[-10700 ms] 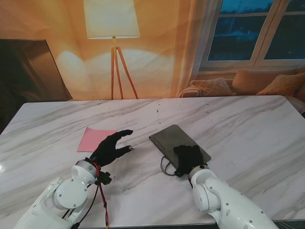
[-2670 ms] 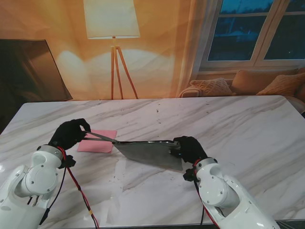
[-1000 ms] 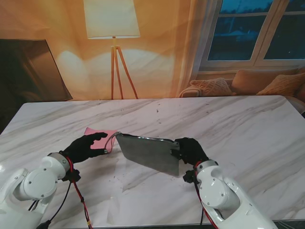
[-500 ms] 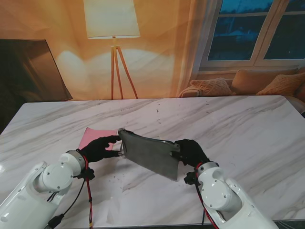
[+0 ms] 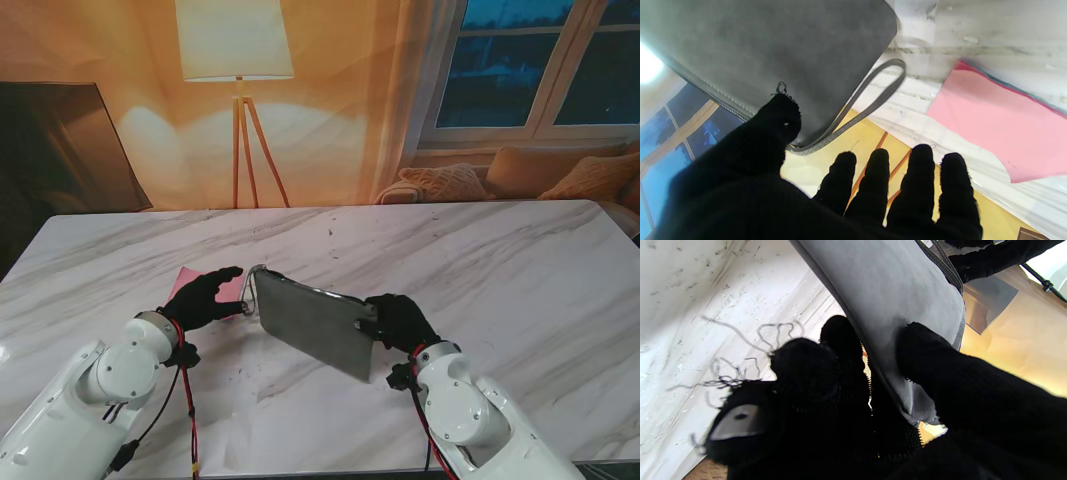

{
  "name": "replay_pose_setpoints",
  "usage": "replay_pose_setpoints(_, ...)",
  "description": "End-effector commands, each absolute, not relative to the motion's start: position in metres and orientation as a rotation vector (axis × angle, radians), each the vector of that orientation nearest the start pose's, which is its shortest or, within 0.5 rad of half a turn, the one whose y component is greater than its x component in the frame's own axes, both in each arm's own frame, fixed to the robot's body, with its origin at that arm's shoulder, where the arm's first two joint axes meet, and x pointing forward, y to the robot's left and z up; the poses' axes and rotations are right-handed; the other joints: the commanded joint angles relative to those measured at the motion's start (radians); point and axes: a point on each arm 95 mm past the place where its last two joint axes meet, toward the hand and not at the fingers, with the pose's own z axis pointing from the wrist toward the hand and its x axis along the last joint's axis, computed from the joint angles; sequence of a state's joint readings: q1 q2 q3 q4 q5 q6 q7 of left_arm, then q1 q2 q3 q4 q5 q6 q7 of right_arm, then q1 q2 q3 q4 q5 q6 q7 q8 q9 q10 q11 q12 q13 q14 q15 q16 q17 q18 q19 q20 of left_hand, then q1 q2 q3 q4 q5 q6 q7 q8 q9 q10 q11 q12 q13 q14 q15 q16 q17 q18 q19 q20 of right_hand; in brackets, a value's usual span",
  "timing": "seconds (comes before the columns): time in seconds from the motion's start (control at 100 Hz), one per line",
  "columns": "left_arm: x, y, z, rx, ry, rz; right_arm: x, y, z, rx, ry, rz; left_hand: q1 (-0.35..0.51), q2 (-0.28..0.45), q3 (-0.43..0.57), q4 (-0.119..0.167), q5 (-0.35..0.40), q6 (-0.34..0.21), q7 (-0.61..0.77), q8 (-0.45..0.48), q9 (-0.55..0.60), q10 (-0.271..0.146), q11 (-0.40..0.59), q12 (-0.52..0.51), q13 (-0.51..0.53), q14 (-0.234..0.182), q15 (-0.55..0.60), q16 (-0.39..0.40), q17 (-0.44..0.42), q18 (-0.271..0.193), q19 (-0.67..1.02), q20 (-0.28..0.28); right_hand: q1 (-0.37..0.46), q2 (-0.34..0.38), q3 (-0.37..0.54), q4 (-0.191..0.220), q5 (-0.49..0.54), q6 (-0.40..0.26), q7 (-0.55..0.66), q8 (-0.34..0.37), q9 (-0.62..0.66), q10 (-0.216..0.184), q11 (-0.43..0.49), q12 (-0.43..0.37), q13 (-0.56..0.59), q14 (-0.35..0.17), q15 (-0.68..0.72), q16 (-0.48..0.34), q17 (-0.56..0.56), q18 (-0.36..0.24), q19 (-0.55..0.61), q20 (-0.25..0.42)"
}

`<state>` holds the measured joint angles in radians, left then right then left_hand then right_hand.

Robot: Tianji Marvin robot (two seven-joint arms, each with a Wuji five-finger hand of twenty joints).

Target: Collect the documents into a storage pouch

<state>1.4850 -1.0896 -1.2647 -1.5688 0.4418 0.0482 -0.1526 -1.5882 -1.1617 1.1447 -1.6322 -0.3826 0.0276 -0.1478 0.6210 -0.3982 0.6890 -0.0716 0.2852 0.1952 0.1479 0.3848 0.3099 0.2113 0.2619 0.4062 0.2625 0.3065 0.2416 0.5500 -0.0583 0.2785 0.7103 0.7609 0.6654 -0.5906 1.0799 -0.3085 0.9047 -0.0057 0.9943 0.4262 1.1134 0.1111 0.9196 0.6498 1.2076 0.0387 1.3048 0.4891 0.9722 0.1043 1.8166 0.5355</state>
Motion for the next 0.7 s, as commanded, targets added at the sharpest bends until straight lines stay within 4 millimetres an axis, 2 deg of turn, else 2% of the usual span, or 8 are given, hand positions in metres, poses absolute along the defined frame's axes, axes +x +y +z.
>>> replay_pose_setpoints(0.0, 0.433, 0.025, -0.308, -1.782, 1.251, -1.713, 0.384, 0.042, -0.327, -2.17, -1.301, -2.344, -0.036, -0.028, 0.038, -0.007, -0.033, 0.018, -0.019, -0.009, -0.035, -0.001, 0.004, 0.014, -0.037, -0.016, 0.004, -0.002, -0.015, -0.027, 0.01, 0.005, 0.07, 0.035, 0.013, 0.036, 0.006, -0.098, 0.029, 0.007, 0.006, 0.062, 0.015, -0.012, -0.023, 0.01, -0.012, -0.006, -0.017, -0.074, 0.111, 0.015)
replay_pose_setpoints(0.19, 0.438, 0.027, -0.306, -1.794, 1.28, -1.735, 0.382, 0.042, -0.327, -2.123, -1.331, -2.348, -0.062, -0.047, 0.05, -0.014, -0.032, -0.002, -0.035, -0.014, -0.04, -0.025, -0.02, -0.01, -0.05, -0.038, -0.03, -0.035, -0.023, -0.025, -0.031, -0.025, 0.073, 0.033, 0.015, 0.037, 0.009, -0.108, 0.033, 0.012, 0.005, 0.057, 0.013, -0.013, -0.025, 0.009, -0.016, -0.006, -0.019, -0.074, 0.109, 0.017)
replay_pose_setpoints(0.38, 0.441, 0.022, -0.306, -1.83, 1.377, -1.762, 0.382, 0.041, -0.327, -2.112, -1.344, -2.346, -0.059, -0.072, 0.069, -0.017, 0.013, -0.068, -0.008, -0.002, -0.009, -0.075, -0.036, -0.042, -0.059, -0.067, -0.073, -0.084, -0.029, -0.021, -0.106, -0.059, 0.075, 0.033, 0.015, 0.037, 0.009, -0.119, 0.036, 0.018, 0.004, 0.051, 0.01, -0.013, -0.029, 0.006, -0.023, -0.006, -0.025, -0.073, 0.101, 0.017)
replay_pose_setpoints(0.54, 0.441, 0.014, -0.308, -1.872, 1.403, -1.785, 0.383, 0.04, -0.327, -2.106, -1.353, -2.345, -0.019, -0.099, 0.108, -0.015, 0.025, -0.102, 0.007, 0.002, -0.008, -0.068, -0.05, -0.059, -0.056, -0.075, -0.081, -0.099, -0.027, -0.021, -0.113, -0.058, 0.075, 0.037, 0.011, 0.037, 0.009, -0.131, 0.037, 0.026, 0.003, 0.042, 0.007, -0.012, -0.034, 0.003, -0.03, -0.006, -0.032, -0.074, 0.093, 0.017)
replay_pose_setpoints(0.57, 0.441, 0.012, -0.309, -1.875, 1.405, -1.788, 0.383, 0.04, -0.327, -2.108, -1.354, -2.344, -0.012, -0.106, 0.137, -0.024, 0.034, -0.116, 0.029, 0.01, -0.003, -0.064, -0.045, -0.061, -0.053, -0.075, -0.077, -0.103, -0.021, -0.02, -0.116, -0.057, 0.075, 0.038, 0.011, 0.037, 0.009, -0.132, 0.037, 0.026, 0.003, 0.042, 0.006, -0.012, -0.034, 0.003, -0.031, -0.006, -0.032, -0.074, 0.092, 0.017)
replay_pose_setpoints(0.69, 0.441, 0.008, -0.311, -1.854, 1.416, -1.8, 0.384, 0.04, -0.327, -2.125, -1.34, -2.329, 0.032, -0.122, 0.196, -0.031, 0.142, -0.144, 0.182, 0.082, 0.04, -0.05, -0.006, -0.036, -0.025, -0.07, -0.047, -0.088, 0.005, -0.013, -0.094, -0.038, 0.074, 0.04, 0.008, 0.037, 0.008, -0.131, 0.036, 0.028, 0.0, 0.042, 0.004, -0.012, -0.035, 0.001, -0.033, -0.005, -0.034, -0.074, 0.089, 0.018)
